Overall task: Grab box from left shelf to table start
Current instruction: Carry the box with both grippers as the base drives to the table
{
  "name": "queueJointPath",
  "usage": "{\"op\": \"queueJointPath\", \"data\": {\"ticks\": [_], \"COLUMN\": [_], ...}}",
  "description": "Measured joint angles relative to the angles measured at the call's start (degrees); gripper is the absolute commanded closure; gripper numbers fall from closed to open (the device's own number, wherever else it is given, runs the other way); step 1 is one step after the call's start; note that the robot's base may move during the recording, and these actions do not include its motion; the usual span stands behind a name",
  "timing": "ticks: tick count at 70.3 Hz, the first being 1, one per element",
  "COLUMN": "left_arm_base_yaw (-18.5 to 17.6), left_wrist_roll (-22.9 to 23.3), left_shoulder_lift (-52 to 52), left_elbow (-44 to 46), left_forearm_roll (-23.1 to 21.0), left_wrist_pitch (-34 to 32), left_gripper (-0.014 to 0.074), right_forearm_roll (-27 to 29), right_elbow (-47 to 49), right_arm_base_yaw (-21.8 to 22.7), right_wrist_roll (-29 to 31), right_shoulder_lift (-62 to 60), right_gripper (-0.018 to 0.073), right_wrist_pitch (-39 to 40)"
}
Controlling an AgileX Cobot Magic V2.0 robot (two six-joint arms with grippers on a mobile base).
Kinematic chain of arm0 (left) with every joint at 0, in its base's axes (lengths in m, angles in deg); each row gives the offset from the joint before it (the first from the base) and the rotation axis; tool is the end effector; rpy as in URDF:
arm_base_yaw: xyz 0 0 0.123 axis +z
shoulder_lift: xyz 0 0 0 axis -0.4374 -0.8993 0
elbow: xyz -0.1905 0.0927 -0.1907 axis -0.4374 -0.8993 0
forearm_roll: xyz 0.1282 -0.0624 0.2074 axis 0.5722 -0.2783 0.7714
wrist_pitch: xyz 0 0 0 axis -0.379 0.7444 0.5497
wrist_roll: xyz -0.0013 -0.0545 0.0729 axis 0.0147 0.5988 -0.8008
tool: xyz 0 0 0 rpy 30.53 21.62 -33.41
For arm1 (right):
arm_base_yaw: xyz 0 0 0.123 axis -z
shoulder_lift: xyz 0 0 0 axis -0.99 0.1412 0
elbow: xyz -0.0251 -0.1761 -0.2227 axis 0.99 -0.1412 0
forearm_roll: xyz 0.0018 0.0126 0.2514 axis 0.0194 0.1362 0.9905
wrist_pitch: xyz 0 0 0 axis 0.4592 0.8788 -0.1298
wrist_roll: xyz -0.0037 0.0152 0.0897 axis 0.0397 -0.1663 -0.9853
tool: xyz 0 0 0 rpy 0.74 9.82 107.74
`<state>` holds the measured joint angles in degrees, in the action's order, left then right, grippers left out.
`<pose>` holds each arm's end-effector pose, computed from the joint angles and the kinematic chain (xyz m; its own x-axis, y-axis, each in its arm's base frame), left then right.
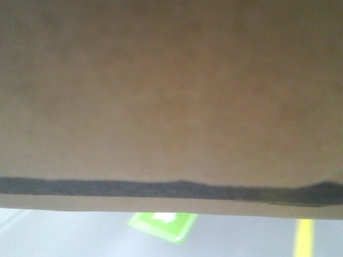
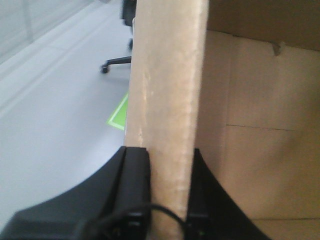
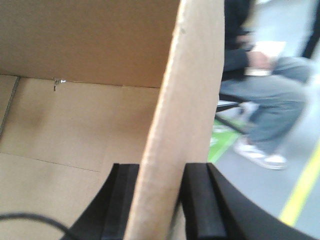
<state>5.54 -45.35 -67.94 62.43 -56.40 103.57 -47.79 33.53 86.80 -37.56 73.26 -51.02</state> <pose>-0.0065 0.0076 0.4102 -0.3779 -0.1275 -0.9170 0.2132 0.9519 -0.2202 -0.0066 0.0296 0.3990 -0.2004 0.1180 -0.9726 -0.2107 0.9643 0.1604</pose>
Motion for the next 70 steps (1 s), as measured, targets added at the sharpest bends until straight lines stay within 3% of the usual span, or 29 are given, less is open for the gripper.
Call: {"op": "queueJointPath", "data": {"ticks": [70], "left_arm_base_yaw": [0.0], "left_wrist_roll": [0.0], "left_shoulder_lift": [0.0], "left_elbow": [0.0], "left_forearm_roll": [0.0], "left_wrist_pitch": [0.0], "left_gripper": [0.0687], "right_forearm_roll": [0.0], "right_elbow": [0.0], "right_arm_base_yaw": [0.0], "right_wrist_roll": [0.0], "right_shoulder_lift": [0.0], "right_gripper": [0.0501], "right_wrist_pitch": [0.0]}}
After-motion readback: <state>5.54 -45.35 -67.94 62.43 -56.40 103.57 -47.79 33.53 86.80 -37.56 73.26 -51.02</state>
